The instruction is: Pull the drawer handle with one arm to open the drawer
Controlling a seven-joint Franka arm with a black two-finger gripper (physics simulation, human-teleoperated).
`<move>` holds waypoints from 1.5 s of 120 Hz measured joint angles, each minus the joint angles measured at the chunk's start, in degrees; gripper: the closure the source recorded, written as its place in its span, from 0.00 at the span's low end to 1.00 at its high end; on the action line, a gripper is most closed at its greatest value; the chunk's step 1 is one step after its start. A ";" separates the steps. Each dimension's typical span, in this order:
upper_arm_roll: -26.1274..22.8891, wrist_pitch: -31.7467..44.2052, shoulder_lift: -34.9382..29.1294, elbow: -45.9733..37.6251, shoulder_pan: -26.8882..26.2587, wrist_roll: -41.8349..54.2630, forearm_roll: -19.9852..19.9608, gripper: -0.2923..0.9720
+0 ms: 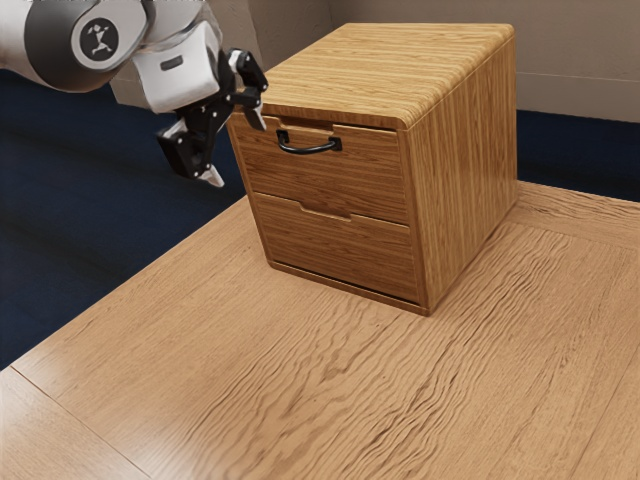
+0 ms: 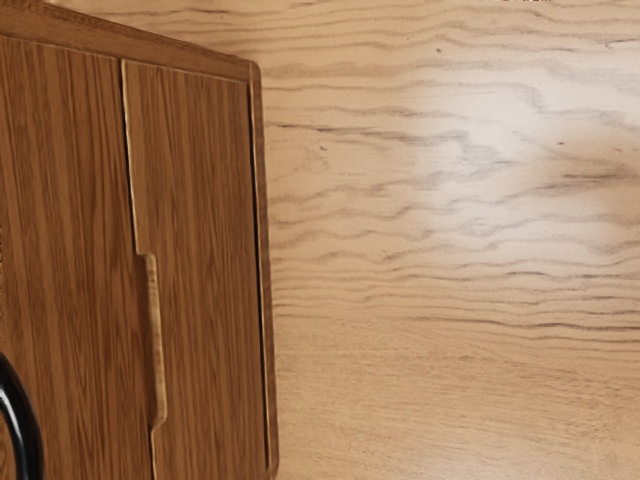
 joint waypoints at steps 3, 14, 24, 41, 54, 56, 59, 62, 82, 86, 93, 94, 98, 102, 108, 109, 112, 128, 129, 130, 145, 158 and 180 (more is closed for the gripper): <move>-0.23 0.21 0.12 0.02 -0.02 0.63 -0.02 0.23; -0.84 0.88 0.57 0.85 -0.26 2.70 -0.04 0.23; -0.90 1.29 0.73 1.41 -0.99 4.33 -0.08 0.23; -0.90 1.92 1.15 2.84 -1.98 6.61 -0.17 0.23; -0.82 2.22 2.26 4.57 -2.34 8.03 -0.23 0.23; -0.79 2.26 2.39 4.79 -2.42 8.22 -0.24 0.23; -0.73 2.31 2.54 5.10 -2.56 8.51 -0.25 0.23; -0.65 2.36 2.64 5.40 -2.71 8.78 -0.26 0.23; -0.50 2.59 3.18 6.61 -2.14 10.34 -0.31 0.23; -0.49 2.65 3.43 6.65 -1.60 10.60 -0.33 0.23; -0.57 2.74 3.61 6.72 -0.47 11.02 -0.35 0.23; -0.58 2.76 3.62 6.73 -0.29 11.08 -0.36 0.23; -0.62 2.81 3.64 6.76 0.40 11.29 -0.36 0.23; -0.57 2.88 3.68 6.77 1.03 11.50 -0.37 0.23; -0.47 2.99 3.67 6.76 1.88 11.79 -0.36 0.23; -0.45 3.00 3.67 6.76 2.01 11.83 -0.36 0.23; -0.43 3.05 3.67 6.77 2.39 11.96 -0.35 0.23; -0.51 3.54 4.28 6.75 3.76 12.57 -0.40 0.23; -0.53 3.57 4.34 6.75 3.77 12.60 -0.40 0.23; -0.54 3.61 4.39 6.76 3.77 12.64 -0.41 0.23; -0.85 4.07 4.70 6.74 2.36 13.08 -0.61 0.23; -0.66 5.11 5.39 6.64 1.04 13.36 -1.30 0.23; -0.39 8.31 5.65 5.66 2.50 13.69 -2.70 0.23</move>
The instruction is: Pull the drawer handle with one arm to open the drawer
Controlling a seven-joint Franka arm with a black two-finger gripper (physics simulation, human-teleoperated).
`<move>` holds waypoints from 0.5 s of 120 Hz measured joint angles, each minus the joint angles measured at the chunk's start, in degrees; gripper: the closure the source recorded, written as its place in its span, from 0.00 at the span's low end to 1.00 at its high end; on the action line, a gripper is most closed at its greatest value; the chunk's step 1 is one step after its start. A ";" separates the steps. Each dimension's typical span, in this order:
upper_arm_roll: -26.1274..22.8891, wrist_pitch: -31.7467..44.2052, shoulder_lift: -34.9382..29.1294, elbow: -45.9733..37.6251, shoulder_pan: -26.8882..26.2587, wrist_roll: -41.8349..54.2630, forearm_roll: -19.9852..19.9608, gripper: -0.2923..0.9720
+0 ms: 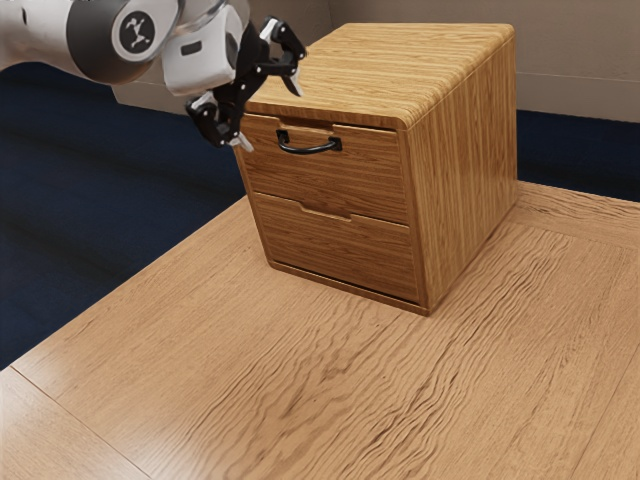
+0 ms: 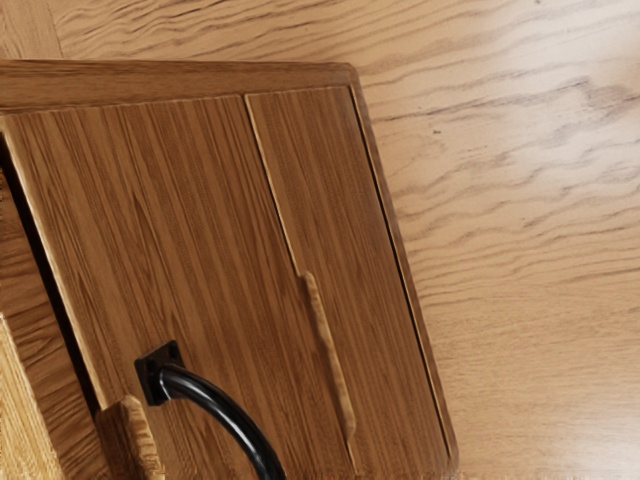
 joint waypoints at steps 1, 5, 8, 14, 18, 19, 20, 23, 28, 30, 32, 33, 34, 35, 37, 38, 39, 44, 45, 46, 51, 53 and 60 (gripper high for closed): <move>0.00 0.18 -0.05 -0.19 0.07 0.01 -0.03 0.23; 0.01 0.93 -0.33 -1.13 0.24 0.06 -0.14 0.23; 0.01 1.52 -0.58 -1.99 0.27 0.09 -0.16 0.23; 0.01 2.83 -1.70 -4.29 -0.08 0.16 -0.13 0.23; 0.01 3.80 -2.46 -5.78 -0.35 0.19 -0.09 0.23; 0.01 4.03 -2.58 -6.05 -0.39 0.20 -0.08 0.23; 0.01 4.26 -2.68 -6.28 -0.43 0.21 -0.08 0.23; 0.01 4.91 -2.81 -6.79 -0.47 0.23 -0.06 0.23; 0.01 5.88 -2.75 -7.26 -0.46 0.26 -0.03 0.23; 0.01 6.24 -2.69 -7.37 -0.44 0.28 -0.02 0.23; 0.01 6.59 -2.64 -7.45 -0.43 0.29 -0.01 0.23; 0.01 6.76 -2.62 -7.50 -0.43 0.29 -0.01 0.23; 0.01 6.92 -2.60 -7.55 -0.44 0.30 0.00 0.23; 0.01 7.08 -2.59 -7.64 -0.44 0.31 0.01 0.23; 0.01 7.38 -2.57 -7.79 -0.46 0.32 0.04 0.23; 0.01 7.53 -2.57 -7.92 -0.47 0.32 0.05 0.23; 0.01 7.69 -2.60 -8.12 -0.50 0.33 0.06 0.23; 0.01 8.56 -2.85 -9.25 -0.66 0.35 0.10 0.23; 0.01 8.73 -2.89 -9.44 -0.69 0.36 0.12 0.23; 0.01 8.90 -2.94 -9.63 -0.72 0.36 0.13 0.23; 0.01 9.76 -3.08 -10.49 -0.83 0.39 0.17 0.23; 0.01 10.07 -3.11 -10.70 -0.87 0.39 0.17 0.23; 0.01 11.08 -3.09 -11.12 -0.93 0.42 0.15 0.23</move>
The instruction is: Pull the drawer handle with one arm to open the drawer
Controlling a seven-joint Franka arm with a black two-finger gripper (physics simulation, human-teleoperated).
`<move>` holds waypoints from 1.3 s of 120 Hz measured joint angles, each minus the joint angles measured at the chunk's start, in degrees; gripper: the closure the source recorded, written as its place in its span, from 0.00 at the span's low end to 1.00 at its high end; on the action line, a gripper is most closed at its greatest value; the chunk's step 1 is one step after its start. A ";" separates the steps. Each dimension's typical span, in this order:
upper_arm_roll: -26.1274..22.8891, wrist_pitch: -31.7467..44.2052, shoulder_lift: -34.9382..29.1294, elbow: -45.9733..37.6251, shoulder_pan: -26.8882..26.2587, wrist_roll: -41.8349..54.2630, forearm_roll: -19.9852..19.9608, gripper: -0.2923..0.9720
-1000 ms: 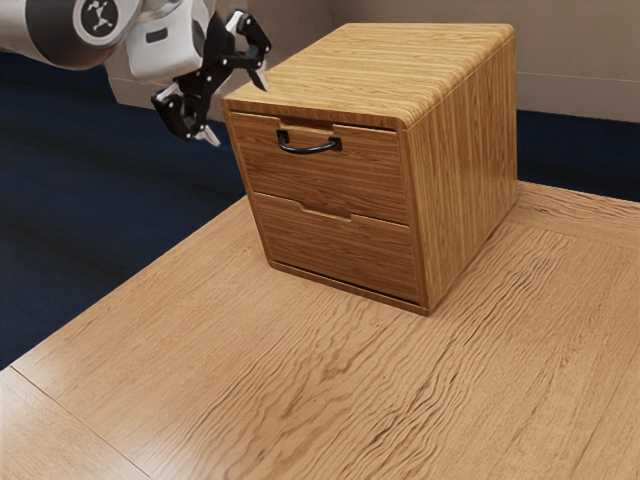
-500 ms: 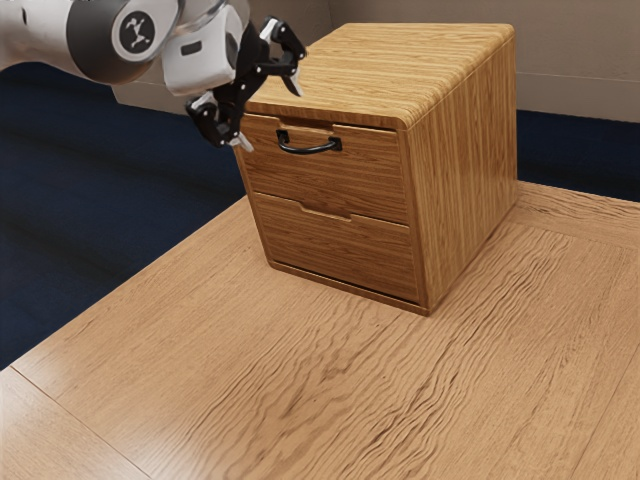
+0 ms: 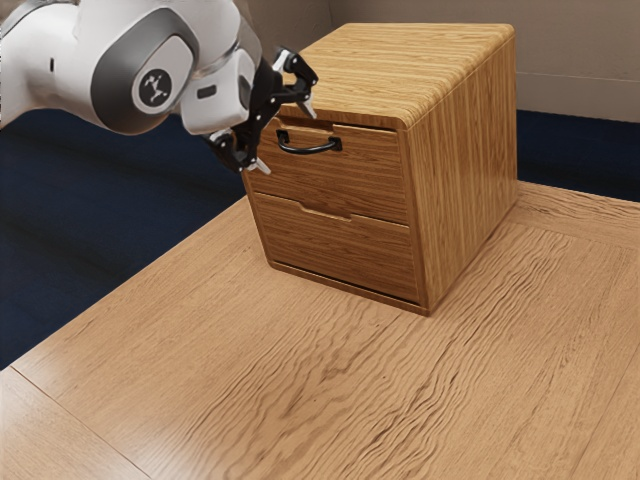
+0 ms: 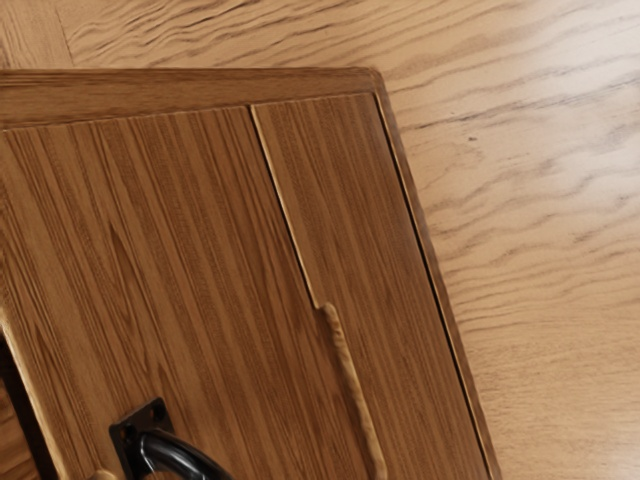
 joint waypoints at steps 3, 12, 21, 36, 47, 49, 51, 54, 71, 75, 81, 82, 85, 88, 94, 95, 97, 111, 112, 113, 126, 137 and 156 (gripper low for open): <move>0.00 0.37 0.02 -0.09 -0.01 0.01 -0.02 0.23; 0.00 1.26 0.10 -0.25 0.01 0.03 -0.06 0.23; 0.04 2.01 -0.05 -1.30 0.01 0.05 0.00 0.23; 0.03 2.96 -0.17 -2.28 0.48 0.08 -0.13 0.23; 0.00 3.49 -0.08 -2.47 1.21 0.08 -0.35 0.23; 0.00 3.56 -0.06 -2.50 1.37 0.08 -0.37 0.23; -0.04 3.64 -0.03 -2.62 1.59 0.09 -0.39 0.23; -0.17 3.78 0.11 -2.84 2.02 0.09 -0.41 0.23; -0.50 4.64 0.44 -4.00 4.29 0.09 -0.50 0.23; -0.64 4.86 0.62 -4.32 4.98 0.09 -0.46 0.23; -1.58 5.18 0.89 -4.96 6.62 0.07 -0.23 0.23; -1.69 5.23 0.92 -5.05 6.82 0.07 -0.19 0.23; -1.99 5.36 0.94 -5.26 7.32 0.05 -0.10 0.23; -2.17 5.48 0.92 -5.39 7.62 0.03 -0.02 0.23; -2.38 5.68 0.89 -5.52 7.84 -0.01 0.10 0.23; -2.40 5.71 0.88 -5.52 7.84 -0.02 0.11 0.23; -2.45 5.77 0.87 -5.52 7.81 -0.04 0.12 0.23; -3.41 6.07 1.13 -5.13 7.41 -0.13 0.17 0.23; -3.44 6.08 1.18 -5.08 7.30 -0.14 0.16 0.23; -3.46 6.10 1.22 -5.03 7.17 -0.15 0.15 0.23; -3.52 6.56 1.86 -4.42 5.45 -0.23 -0.09 0.23; -3.48 7.11 2.51 -3.86 5.35 -0.26 -0.22 0.23; -3.10 7.63 2.60 -3.66 7.58 -0.20 -0.34 0.23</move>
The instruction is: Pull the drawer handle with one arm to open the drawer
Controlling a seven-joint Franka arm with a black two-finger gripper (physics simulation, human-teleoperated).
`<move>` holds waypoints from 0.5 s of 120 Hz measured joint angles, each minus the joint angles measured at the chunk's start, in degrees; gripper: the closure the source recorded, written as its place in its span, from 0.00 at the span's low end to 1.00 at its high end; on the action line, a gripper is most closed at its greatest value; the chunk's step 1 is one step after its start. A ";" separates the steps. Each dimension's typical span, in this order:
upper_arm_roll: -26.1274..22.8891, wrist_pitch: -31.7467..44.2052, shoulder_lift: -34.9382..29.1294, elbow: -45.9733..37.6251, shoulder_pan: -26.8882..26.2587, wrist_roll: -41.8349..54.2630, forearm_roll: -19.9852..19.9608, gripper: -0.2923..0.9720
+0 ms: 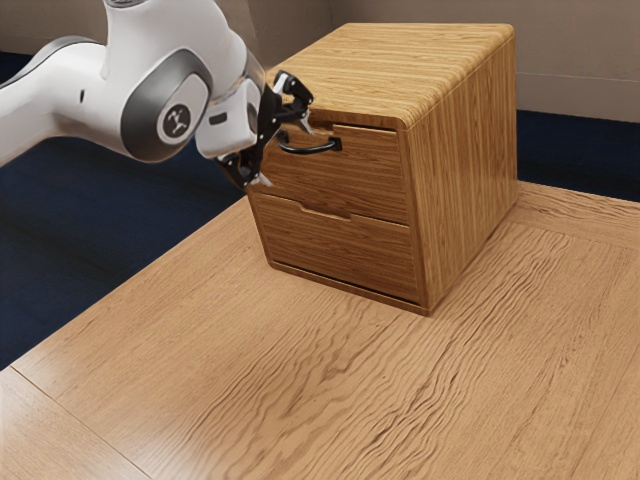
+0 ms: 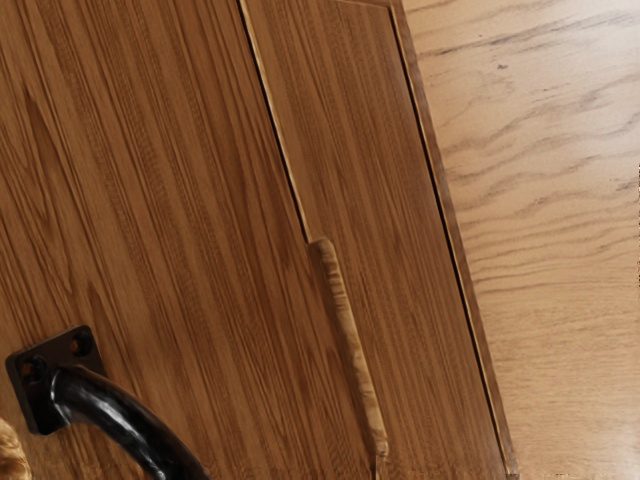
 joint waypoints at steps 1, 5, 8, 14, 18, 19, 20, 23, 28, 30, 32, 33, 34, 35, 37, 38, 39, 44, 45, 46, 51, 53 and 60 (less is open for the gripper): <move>0.00 0.02 0.00 0.01 0.10 0.00 0.00 0.23; 0.02 0.08 0.04 0.04 0.42 0.02 -0.01 0.23; 0.05 0.12 0.18 0.31 0.56 0.03 -0.03 0.23; 0.09 0.19 0.51 0.70 0.62 0.06 -0.06 0.23; 0.11 0.22 0.91 0.82 0.52 0.07 -0.07 0.23; 0.11 0.23 1.02 0.84 0.48 0.08 -0.07 0.23; 0.11 0.24 1.11 0.86 0.43 0.08 -0.08 0.23; 0.11 0.27 1.39 0.89 0.25 0.09 -0.09 0.23; 0.11 0.31 1.64 0.92 -0.10 0.10 -0.15 0.23; 0.11 0.33 1.73 0.93 -0.20 0.11 -0.17 0.23; 0.11 0.34 1.96 0.94 -0.25 0.12 -0.17 0.23; 0.11 0.35 2.09 0.94 -0.26 0.12 -0.17 0.23; 0.12 0.35 2.21 0.94 -0.28 0.12 -0.16 0.23; 0.13 0.37 2.32 0.93 -0.29 0.12 -0.16 0.23; 0.14 0.42 2.54 0.92 -0.27 0.13 -0.16 0.23; 0.13 0.45 2.66 0.91 -0.22 0.13 -0.16 0.23; 0.13 0.49 2.79 0.90 -0.14 0.13 -0.16 0.23; 0.12 0.72 3.19 0.88 0.46 0.14 -0.15 0.23; 0.12 0.76 3.25 0.88 0.59 0.14 -0.15 0.23; 0.12 0.81 3.32 0.88 0.72 0.14 -0.15 0.23; 0.12 1.06 3.68 0.85 1.38 0.15 -0.15 0.23; 0.12 1.15 3.78 0.83 1.57 0.15 -0.15 0.23; 0.08 1.42 3.82 0.64 1.83 0.16 -0.14 0.23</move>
